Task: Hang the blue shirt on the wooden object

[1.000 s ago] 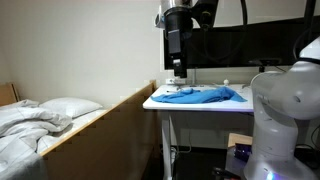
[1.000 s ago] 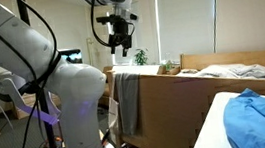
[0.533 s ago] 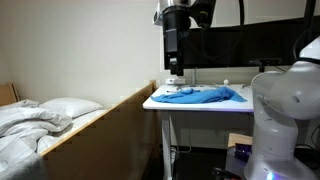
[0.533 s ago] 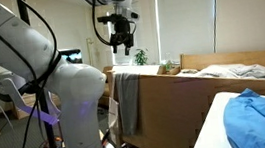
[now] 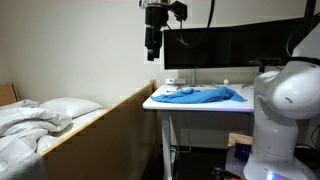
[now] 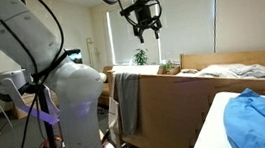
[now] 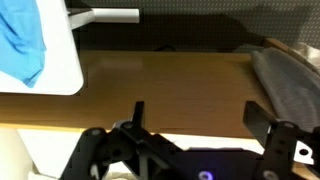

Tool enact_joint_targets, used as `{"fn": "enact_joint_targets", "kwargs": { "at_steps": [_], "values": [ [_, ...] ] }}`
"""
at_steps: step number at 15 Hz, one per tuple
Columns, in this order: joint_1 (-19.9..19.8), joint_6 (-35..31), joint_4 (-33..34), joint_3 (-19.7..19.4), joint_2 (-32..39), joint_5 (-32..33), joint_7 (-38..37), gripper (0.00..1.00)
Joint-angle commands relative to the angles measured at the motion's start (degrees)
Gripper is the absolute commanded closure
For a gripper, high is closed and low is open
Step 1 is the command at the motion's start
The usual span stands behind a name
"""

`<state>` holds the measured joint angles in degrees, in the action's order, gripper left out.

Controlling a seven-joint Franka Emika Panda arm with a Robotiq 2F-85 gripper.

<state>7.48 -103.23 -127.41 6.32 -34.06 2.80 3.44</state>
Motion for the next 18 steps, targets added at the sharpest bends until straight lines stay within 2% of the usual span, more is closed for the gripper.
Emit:
{"fn": "enact_joint_targets", "kwargs": {
  "at_steps": [1,5,8,12,15,18],
  "values": [
    [-1.9,-3.55,6.22,-1.15,7.16,5.14,3.09,0.0],
    [-4.57,-8.45,13.39,-2.34,16.37,8.39,-0.48,0.0],
    [-6.93,-13.11,21.22,-2.86,24.61,8.83,-7.07,0.0],
    [-8.6,-13.33,32.92,-4.29,34.23,9.04,-17.22,0.0],
    [-8.46,-12.3,38.4,-6.22,37.97,10.4,-25.38,0.0],
    [-8.28,-12.15,39.25,-8.48,38.5,13.11,-33.55,0.0]
  ]
}}
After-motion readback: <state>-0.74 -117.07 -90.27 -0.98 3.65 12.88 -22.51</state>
